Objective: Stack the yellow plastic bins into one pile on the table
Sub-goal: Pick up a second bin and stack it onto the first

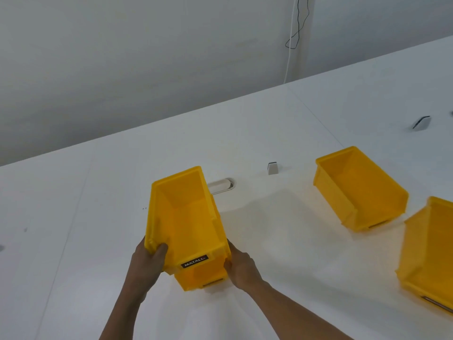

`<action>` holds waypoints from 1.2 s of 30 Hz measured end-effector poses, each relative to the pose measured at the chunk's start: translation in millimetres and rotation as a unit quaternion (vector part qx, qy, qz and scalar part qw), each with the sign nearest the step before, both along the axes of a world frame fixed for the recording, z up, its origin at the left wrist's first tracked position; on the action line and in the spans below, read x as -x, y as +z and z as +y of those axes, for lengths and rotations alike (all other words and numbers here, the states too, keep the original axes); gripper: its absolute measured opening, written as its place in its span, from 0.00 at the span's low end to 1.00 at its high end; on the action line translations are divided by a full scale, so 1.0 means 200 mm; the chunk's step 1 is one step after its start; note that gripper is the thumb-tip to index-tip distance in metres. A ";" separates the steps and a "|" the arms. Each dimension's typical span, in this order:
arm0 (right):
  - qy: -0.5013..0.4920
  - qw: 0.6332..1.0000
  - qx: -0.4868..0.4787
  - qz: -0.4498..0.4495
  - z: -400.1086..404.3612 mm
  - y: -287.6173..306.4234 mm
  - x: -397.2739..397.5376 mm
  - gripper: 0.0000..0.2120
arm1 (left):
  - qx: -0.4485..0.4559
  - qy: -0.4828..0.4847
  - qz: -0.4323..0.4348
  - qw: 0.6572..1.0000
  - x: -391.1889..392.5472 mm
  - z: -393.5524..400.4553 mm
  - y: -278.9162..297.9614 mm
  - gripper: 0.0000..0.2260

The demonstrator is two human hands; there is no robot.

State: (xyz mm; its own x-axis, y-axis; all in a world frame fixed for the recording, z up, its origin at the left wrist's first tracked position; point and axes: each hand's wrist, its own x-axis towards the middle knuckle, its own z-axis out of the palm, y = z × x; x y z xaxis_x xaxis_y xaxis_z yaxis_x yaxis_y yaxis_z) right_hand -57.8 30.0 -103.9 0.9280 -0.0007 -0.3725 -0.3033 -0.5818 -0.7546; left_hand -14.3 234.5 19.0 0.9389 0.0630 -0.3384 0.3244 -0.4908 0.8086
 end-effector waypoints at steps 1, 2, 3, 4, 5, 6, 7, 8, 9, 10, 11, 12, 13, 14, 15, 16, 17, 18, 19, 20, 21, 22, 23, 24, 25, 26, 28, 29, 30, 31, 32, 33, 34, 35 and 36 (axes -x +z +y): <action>0.004 1.000 -0.002 -0.002 0.00 0.00 0.00 0.26 | 0.000 -0.002 0.002 1.000 0.00 0.00 -0.01 0.20; 0.007 1.000 -0.004 -0.003 0.00 0.00 0.00 0.26 | -0.001 -0.005 0.004 1.000 0.01 0.01 -0.02 0.20; 0.010 1.000 -0.006 -0.003 0.00 0.00 0.00 0.26 | -0.004 -0.008 0.004 1.000 0.01 0.01 -0.03 0.20; 0.011 1.000 -0.009 0.000 0.00 0.01 0.00 0.27 | -0.009 -0.009 0.003 1.000 0.02 0.01 -0.05 0.21; 0.011 1.000 -0.016 0.003 0.00 0.01 0.00 0.27 | -0.016 -0.009 0.002 1.000 0.03 0.01 -0.06 0.21; 0.008 1.000 -0.024 0.005 0.01 0.01 0.00 0.27 | -0.024 -0.008 0.002 1.000 0.04 0.00 -0.08 0.22; 0.006 0.999 -0.031 0.007 0.01 0.01 0.00 0.27 | -0.030 -0.007 0.002 1.000 0.05 0.00 -0.09 0.22; 0.005 0.999 -0.035 0.007 0.01 0.01 0.01 0.28 | -0.033 -0.005 0.003 0.999 0.06 -0.01 -0.11 0.23; 0.007 0.999 -0.034 0.007 0.01 0.01 0.01 0.28 | -0.033 0.000 0.005 0.999 0.07 -0.01 -0.12 0.23; 0.011 0.999 -0.030 0.007 0.01 0.01 0.01 0.28 | -0.031 0.006 0.008 0.999 0.08 0.00 -0.13 0.23; 0.014 1.000 -0.025 0.007 0.01 0.01 0.01 0.28 | -0.029 0.008 0.011 0.999 0.08 0.01 -0.13 0.24; 0.013 1.000 -0.023 0.006 0.01 0.01 0.01 0.28 | -0.029 0.005 0.012 1.000 0.08 0.01 -0.14 0.24; 0.008 1.000 -0.025 0.004 0.01 0.01 0.01 0.28 | -0.031 -0.002 0.013 0.999 0.07 0.02 -0.14 0.24; 0.000 1.000 -0.030 0.000 0.02 0.01 0.01 0.27 | -0.032 -0.007 0.013 0.999 0.08 0.03 -0.14 0.24; -0.010 0.999 -0.037 -0.003 0.02 0.01 0.02 0.27 | -0.034 -0.010 0.011 0.999 0.09 0.03 -0.15 0.24; -0.017 0.999 -0.042 -0.006 0.02 0.00 0.02 0.26 | -0.036 -0.014 0.008 0.999 0.10 0.03 -0.15 0.23; -0.022 0.999 -0.044 -0.008 0.02 -0.01 0.03 0.26 | -0.036 -0.016 0.006 0.999 0.12 0.03 -0.16 0.23; -0.025 0.999 -0.044 -0.011 0.02 -0.01 0.03 0.26 | -0.035 -0.017 0.005 0.999 0.13 0.03 -0.16 0.22; -0.029 0.999 -0.044 -0.013 0.03 -0.02 0.04 0.25 | -0.032 -0.019 0.007 0.999 0.13 0.03 -0.17 0.22; -0.033 0.998 -0.044 -0.015 0.02 -0.02 0.04 0.25 | -0.029 -0.020 0.011 0.999 0.13 0.03 -0.17 0.22; -0.038 0.998 -0.045 -0.016 0.02 -0.03 0.04 0.25 | -0.027 -0.020 0.019 0.999 0.12 0.02 -0.17 0.22; -0.042 0.998 -0.046 -0.017 0.01 -0.03 0.04 0.25 | -0.026 -0.020 0.028 0.999 0.12 0.01 -0.18 0.21; -0.046 0.998 -0.045 -0.020 0.00 -0.04 0.04 0.24 | -0.025 -0.022 0.035 0.999 0.11 -0.01 -0.18 0.20; -0.050 0.997 -0.044 -0.023 -0.03 -0.05 0.03 0.23 | -0.024 -0.025 0.040 0.999 0.11 -0.03 -0.18 0.20; -0.055 0.997 -0.043 -0.023 -0.05 -0.05 0.02 0.22 | -0.022 -0.029 0.042 0.998 0.10 -0.06 -0.18 0.20; -0.060 0.997 -0.042 -0.020 -0.09 -0.06 0.01 0.21 | -0.019 -0.032 0.041 0.998 0.10 -0.10 -0.18 0.20; -0.068 0.997 -0.043 -0.015 -0.15 -0.08 -0.01 0.18 | -0.015 -0.035 0.040 0.998 0.08 -0.17 -0.17 0.20; -0.069 0.997 -0.041 -0.014 -0.18 -0.09 -0.02 0.18 | -0.013 -0.034 0.040 0.999 0.08 -0.20 -0.18 0.21; -0.068 0.997 -0.038 -0.013 -0.20 -0.10 -0.02 0.17 | -0.012 -0.031 0.040 0.999 0.07 -0.22 -0.18 0.21; -0.065 0.997 -0.035 -0.012 -0.22 -0.11 -0.03 0.17 | -0.011 -0.027 0.040 0.999 0.07 -0.24 -0.18 0.21; -0.062 0.997 -0.036 -0.011 -0.23 -0.11 -0.03 0.16 | -0.011 -0.023 0.038 0.999 0.07 -0.25 -0.18 0.21; -0.060 0.997 -0.041 -0.009 -0.24 -0.11 -0.03 0.16 | -0.011 -0.022 0.035 0.999 0.07 -0.25 -0.18 0.22; -0.057 0.997 -0.050 -0.006 -0.25 -0.11 -0.03 0.18 | -0.009 -0.022 0.032 0.999 0.07 -0.25 -0.18 0.23; -0.053 0.997 -0.058 0.002 -0.26 -0.10 -0.02 0.22 | -0.002 -0.026 0.028 0.999 0.08 -0.25 -0.17 0.24; -0.046 0.997 -0.061 0.014 -0.28 -0.10 -0.02 0.28 | 0.010 -0.032 0.025 0.999 0.08 -0.24 -0.15 0.25</action>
